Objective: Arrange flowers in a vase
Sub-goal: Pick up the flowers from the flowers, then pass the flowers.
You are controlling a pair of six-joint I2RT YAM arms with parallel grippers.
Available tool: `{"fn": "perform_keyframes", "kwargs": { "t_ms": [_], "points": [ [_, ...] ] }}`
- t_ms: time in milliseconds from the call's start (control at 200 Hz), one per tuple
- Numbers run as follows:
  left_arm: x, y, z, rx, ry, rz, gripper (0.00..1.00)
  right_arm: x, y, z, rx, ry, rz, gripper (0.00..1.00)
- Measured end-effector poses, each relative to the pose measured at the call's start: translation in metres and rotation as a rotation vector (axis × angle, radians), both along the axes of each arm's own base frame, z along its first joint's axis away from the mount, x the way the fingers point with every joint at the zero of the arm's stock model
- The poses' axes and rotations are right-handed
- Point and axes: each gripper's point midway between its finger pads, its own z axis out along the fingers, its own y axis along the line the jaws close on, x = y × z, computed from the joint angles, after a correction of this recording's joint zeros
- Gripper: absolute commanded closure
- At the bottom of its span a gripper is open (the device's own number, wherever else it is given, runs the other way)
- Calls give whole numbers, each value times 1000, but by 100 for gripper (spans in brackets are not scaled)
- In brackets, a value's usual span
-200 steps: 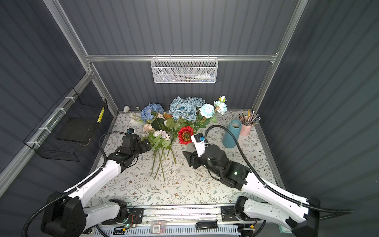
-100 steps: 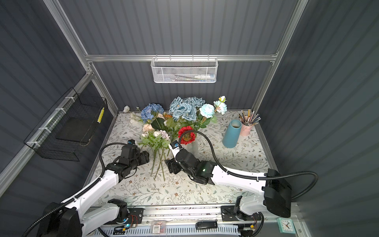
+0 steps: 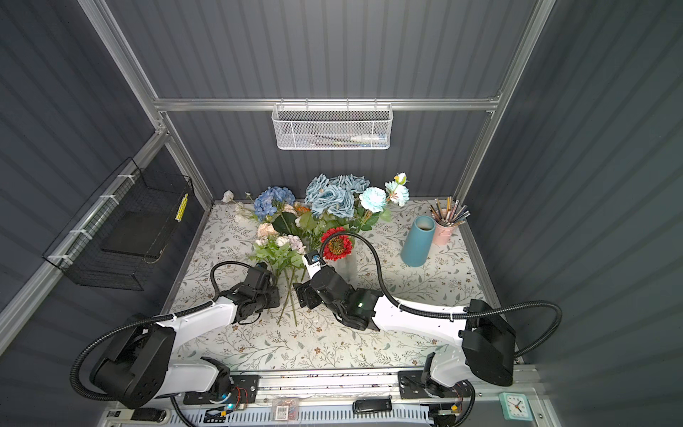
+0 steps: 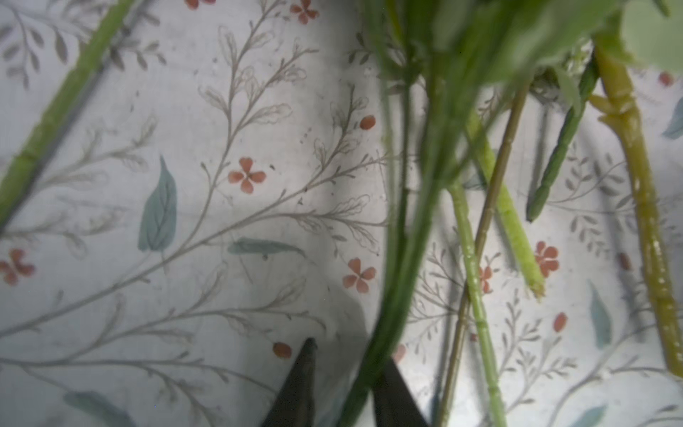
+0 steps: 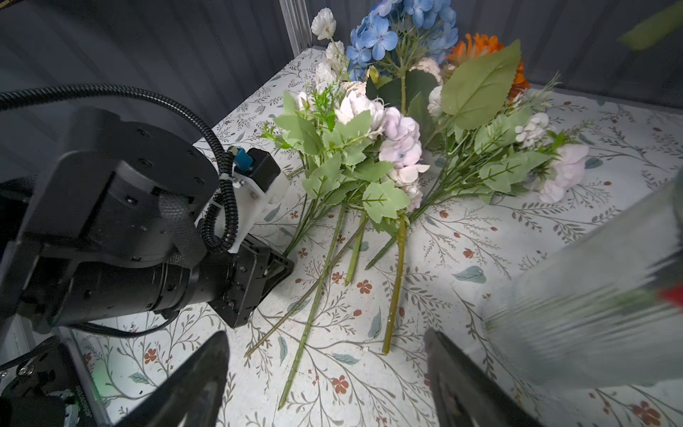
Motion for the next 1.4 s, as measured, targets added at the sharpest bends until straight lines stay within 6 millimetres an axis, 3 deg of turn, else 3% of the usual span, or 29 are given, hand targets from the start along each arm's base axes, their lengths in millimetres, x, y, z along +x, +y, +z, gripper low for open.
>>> {"fn": "perform_keyframes", "kwargs": {
  "t_ms": [215, 320, 640, 800, 926, 1106, 1401],
  "points": [
    [10, -2, 10, 16, -35, -11, 100, 4, -3, 12, 23, -25, -13, 14],
    [12, 2, 25, 19, -73, 1, 100, 6, -5, 16, 26, -41, -19, 13],
    [35, 9, 133, -4, -328, 57, 100, 8, -8, 21, 15, -69, -16, 13],
    [38, 11, 171, -27, -426, 67, 100, 9, -8, 22, 8, -81, -12, 10],
    [40, 1, 204, -84, -534, 9, 100, 9, -11, 29, 9, -103, -4, 9],
    [40, -33, 254, -222, -707, -171, 100, 17, -25, 61, 65, -147, 1, 10],
    [20, -95, 331, -452, -891, -520, 100, 33, -65, 154, 244, -255, 7, 21]
  ]
}}
